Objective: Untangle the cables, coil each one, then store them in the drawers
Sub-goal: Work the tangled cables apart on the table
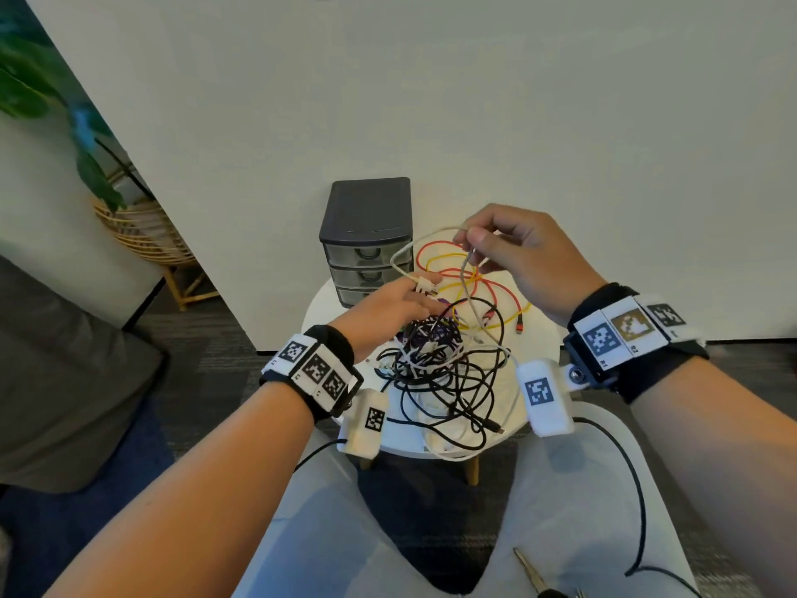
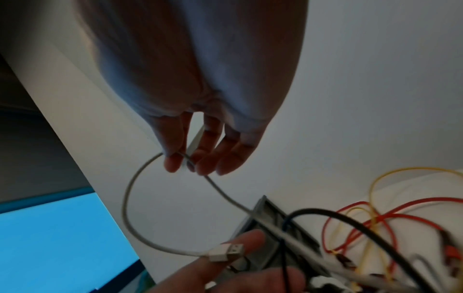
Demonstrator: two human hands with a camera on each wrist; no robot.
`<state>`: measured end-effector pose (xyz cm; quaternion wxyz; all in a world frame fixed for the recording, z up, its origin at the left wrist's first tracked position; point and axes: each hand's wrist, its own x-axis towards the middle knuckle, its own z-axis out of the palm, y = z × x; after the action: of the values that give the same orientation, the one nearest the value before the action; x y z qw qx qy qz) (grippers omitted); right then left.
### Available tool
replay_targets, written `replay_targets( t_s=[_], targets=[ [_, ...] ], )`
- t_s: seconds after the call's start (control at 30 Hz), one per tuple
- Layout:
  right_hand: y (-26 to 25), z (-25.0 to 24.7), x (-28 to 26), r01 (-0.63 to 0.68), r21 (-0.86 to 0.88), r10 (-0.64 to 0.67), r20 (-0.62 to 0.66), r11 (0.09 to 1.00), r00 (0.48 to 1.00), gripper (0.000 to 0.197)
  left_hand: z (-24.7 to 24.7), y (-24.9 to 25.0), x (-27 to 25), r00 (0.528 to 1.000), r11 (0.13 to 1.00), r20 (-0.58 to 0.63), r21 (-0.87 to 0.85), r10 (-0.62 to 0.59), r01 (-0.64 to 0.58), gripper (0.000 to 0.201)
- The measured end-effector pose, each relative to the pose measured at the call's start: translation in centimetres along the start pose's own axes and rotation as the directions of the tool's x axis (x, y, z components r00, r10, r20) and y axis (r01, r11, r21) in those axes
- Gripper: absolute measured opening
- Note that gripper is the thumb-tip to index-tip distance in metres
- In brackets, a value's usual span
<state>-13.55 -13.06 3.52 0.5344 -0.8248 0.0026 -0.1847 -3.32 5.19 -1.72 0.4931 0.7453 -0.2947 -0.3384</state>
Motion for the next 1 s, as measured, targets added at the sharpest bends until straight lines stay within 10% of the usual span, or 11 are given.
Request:
replay_targets(
  t_s=[0.47, 0.7, 1.0],
  targets=[
    [4.1, -3.2, -2.1, -0.118, -0.288, 0.227, 0.381, 0.95, 0.896, 0.01, -0.2, -1.0, 0.2, 0.994, 0.829, 0.113, -0.557, 0.008, 0.056, 0.055],
    [6.7, -0.2, -1.2, -0.059, -0.41, 0.173, 0.246, 0.91, 0.954, 0.008, 1.1, 0.0, 0.5, 0.994, 0.967, -0.055, -0.23, 0.1, -0.11, 0.059],
    [8.1, 2.5, -1.9, -0.131, -0.122, 0.132, -0.006, 0.984, 0.991, 0.007, 0.8, -0.7, 0.4, 0.978, 0.964, -0.16, -0.209, 0.133, -0.165, 0.069]
  ],
)
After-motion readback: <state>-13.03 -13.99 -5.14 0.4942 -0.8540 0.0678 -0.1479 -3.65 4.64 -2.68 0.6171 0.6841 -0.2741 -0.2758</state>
